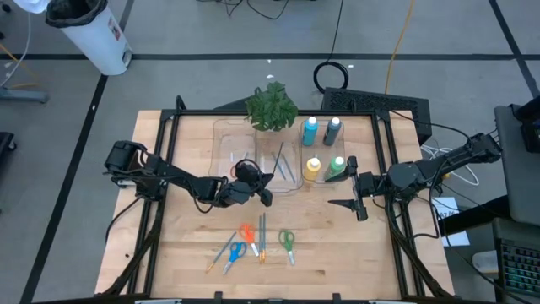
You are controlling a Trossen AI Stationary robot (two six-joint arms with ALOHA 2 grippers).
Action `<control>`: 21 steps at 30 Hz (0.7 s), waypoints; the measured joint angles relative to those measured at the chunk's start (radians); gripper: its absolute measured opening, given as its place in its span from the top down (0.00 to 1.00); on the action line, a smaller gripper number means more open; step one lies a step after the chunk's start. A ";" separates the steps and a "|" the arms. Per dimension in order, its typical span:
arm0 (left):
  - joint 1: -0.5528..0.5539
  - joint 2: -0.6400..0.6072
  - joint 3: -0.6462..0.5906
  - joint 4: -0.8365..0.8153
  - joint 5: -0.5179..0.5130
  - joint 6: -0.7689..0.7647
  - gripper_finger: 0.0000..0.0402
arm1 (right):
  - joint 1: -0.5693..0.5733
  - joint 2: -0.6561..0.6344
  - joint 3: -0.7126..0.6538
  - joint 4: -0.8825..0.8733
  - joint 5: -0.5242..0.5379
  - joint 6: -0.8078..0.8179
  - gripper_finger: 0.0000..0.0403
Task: Pick & Place Paint Supplies
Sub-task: Put the blue paintbrush into the middle transparent bin
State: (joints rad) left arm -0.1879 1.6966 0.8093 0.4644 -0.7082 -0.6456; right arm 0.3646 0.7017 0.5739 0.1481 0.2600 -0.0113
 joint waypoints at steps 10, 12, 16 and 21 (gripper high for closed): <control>0.000 0.000 0.000 0.000 0.000 0.001 0.98 | 0.000 0.000 0.000 0.000 0.000 0.000 0.33; 0.000 0.000 0.000 0.000 0.001 0.001 0.99 | 0.000 0.000 0.000 0.000 0.000 0.000 0.33; 0.000 0.000 0.000 0.000 0.004 -0.008 0.98 | 0.000 0.000 0.000 0.000 0.000 0.000 0.33; 0.000 0.000 0.000 0.000 0.000 -0.027 0.86 | 0.000 0.000 0.000 0.000 0.000 0.000 0.33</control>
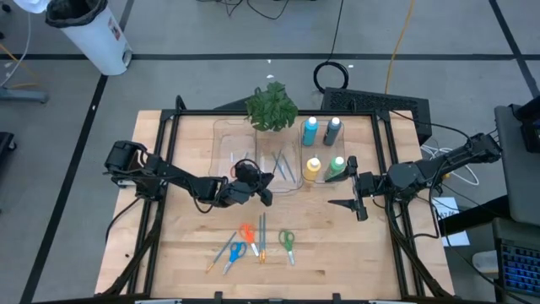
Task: Pick & Place Paint Supplies
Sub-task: Put the blue paintbrush into the middle transparent bin
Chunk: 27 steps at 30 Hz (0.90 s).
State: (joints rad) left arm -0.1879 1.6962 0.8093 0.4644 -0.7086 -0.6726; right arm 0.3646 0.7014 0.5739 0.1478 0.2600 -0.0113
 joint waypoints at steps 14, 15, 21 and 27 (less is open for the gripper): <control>-0.010 -0.083 -0.001 0.005 0.092 0.246 0.51 | 0.000 0.000 0.000 -0.001 0.000 0.000 0.33; -0.018 -0.104 -0.001 0.002 0.110 0.273 0.51 | 0.000 0.000 0.000 -0.001 0.000 0.000 0.33; -0.112 -0.258 0.000 -0.063 0.273 0.414 0.50 | 0.000 0.000 0.000 -0.002 0.000 0.000 0.33; -0.275 -0.325 0.001 -0.204 0.555 0.408 0.50 | 0.000 0.000 0.000 -0.003 0.000 0.000 0.33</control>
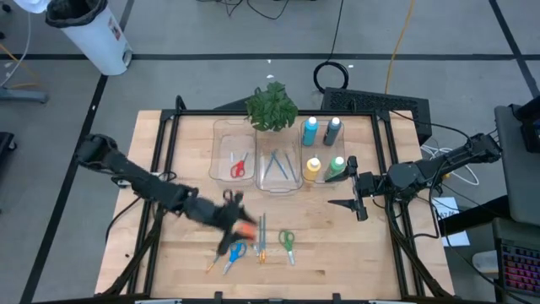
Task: Pick & Place Paint Supplies
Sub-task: Put the blue paintbrush into the middle transparent bin
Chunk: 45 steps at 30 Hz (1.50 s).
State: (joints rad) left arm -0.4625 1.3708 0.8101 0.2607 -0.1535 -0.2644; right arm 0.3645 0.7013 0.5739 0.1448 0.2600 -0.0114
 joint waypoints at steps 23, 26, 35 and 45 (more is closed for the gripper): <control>-0.348 0.205 -0.001 -0.265 0.142 -0.835 0.50 | 0.000 0.000 0.000 0.002 0.000 0.000 0.33; -0.336 0.260 -0.001 -0.235 0.202 -0.834 0.50 | 0.000 0.000 0.000 0.002 0.000 0.000 0.33; -0.307 0.336 0.002 -0.367 0.328 -0.885 0.50 | 0.000 0.000 0.000 0.002 0.000 0.007 0.33; -0.232 0.334 0.003 -0.464 0.379 -0.760 0.50 | 0.000 0.000 0.000 0.002 0.000 0.007 0.33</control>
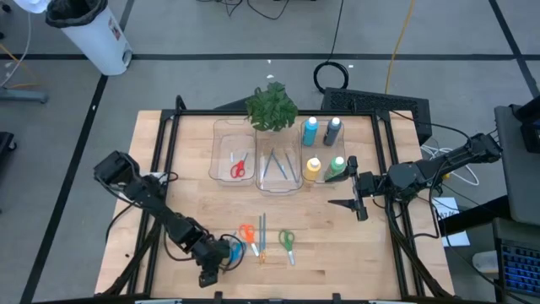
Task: Pick & Place Paint Supplies
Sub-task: Put the blue paintbrush into the middle transparent bin
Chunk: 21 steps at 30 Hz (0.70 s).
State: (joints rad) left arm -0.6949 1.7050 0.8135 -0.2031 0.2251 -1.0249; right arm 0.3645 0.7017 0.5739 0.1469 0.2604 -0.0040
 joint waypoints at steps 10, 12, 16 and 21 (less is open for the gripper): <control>0.060 -0.001 -0.003 -0.015 0.057 0.010 0.58 | 0.000 0.000 0.000 0.000 0.000 0.000 0.33; 0.071 0.000 -0.003 -0.019 0.078 0.012 0.62 | 0.000 0.000 0.000 0.000 0.000 0.000 0.33; 0.086 0.002 -0.005 -0.026 0.103 0.011 0.70 | 0.000 0.000 0.000 0.000 0.000 0.000 0.33; 0.095 0.002 -0.003 -0.067 0.103 0.022 0.79 | 0.000 0.000 0.000 0.000 0.000 0.000 0.33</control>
State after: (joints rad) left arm -0.5999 1.7065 0.8101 -0.2703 0.3283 -1.0031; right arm 0.3645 0.7017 0.5739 0.1471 0.2604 -0.0038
